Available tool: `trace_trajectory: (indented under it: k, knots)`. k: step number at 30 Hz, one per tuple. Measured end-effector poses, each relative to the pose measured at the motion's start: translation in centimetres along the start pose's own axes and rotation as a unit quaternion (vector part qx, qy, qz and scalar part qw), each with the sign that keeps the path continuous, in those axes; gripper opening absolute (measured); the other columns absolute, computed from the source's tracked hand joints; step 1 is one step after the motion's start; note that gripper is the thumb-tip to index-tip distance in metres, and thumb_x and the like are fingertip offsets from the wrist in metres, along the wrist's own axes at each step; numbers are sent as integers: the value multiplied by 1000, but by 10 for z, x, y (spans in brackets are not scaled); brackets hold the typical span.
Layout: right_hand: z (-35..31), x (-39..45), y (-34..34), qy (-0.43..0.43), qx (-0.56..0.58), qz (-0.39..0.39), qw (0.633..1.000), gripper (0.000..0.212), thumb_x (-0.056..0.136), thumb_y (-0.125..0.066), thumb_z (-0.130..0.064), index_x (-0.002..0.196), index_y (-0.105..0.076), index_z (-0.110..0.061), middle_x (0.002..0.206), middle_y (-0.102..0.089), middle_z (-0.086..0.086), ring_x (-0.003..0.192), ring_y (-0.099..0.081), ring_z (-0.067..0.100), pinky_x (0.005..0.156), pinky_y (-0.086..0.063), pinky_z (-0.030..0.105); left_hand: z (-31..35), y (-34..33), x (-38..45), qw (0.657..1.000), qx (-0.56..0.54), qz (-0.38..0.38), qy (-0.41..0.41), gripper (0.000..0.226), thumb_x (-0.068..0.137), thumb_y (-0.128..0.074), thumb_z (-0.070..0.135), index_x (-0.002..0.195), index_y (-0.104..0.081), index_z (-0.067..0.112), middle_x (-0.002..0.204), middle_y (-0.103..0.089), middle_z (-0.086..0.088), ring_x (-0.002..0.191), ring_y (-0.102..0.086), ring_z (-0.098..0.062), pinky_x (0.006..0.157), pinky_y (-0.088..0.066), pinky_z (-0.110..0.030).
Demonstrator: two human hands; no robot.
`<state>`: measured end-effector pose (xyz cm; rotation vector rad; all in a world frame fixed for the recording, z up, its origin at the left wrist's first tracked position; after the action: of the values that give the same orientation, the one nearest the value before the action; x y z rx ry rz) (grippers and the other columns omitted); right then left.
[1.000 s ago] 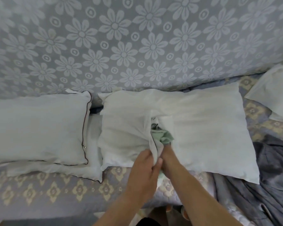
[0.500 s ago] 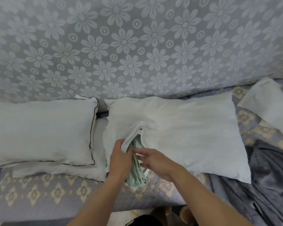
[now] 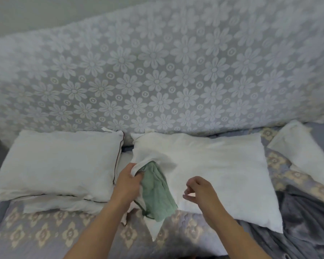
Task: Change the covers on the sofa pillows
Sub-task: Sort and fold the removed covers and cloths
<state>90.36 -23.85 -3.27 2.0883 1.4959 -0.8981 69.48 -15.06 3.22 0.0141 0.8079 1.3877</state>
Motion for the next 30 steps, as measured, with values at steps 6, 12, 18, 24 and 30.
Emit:
trace_trajectory:
  k: [6,12,18,24,30]
  knots:
    - [-3,-7,-5,-97,-110,-80,986,71,91,-64,-46,151,-33,-25,155,-38,3,136,-43,24,114,-36,45,76,38,-34,995,-35,-75,-53,19,95,-61,4,104,-71,18,98,-75,-4,98,-69,-27,85,-52,-37]
    - [-15,-31,-51,-125,122,-250,952,53,76,-65,-44,126,-64,-26,130,-61,0,104,-59,22,84,-46,39,125,91,-69,972,-216,-84,-40,24,97,-57,0,120,-64,3,113,-73,-19,105,-71,-32,91,-55,-43]
    - [-86,-74,-54,89,-110,-28,990,50,87,-47,-42,113,-72,-8,117,-71,20,107,-66,31,95,-50,36,131,122,-73,933,-347,-82,-44,30,98,-54,-1,126,-63,8,118,-72,-17,112,-69,-33,94,-55,-45]
    - [-239,-150,-4,399,-244,177,866,24,99,-47,-14,87,-65,-5,87,-66,2,82,-56,20,67,-35,33,123,102,-49,977,-210,22,-20,14,96,-56,10,100,-69,15,97,-73,-14,81,-69,-27,67,-55,-38]
    - [-289,-175,18,348,-502,213,762,22,100,-45,-14,79,-53,-14,83,-57,-1,82,-58,24,69,-38,34,135,57,-41,990,-140,30,4,25,105,-42,20,112,-59,3,92,-59,-18,63,-56,-31,32,-39,-20]
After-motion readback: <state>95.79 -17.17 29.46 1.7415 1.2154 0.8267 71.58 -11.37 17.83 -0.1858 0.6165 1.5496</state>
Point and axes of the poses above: each hand's wrist, its own x-axis towards the middle knuckle, its own y-axis out of the back of the hand, z = x × y, the point moved 1 cm from there along x, towards the middle knuckle
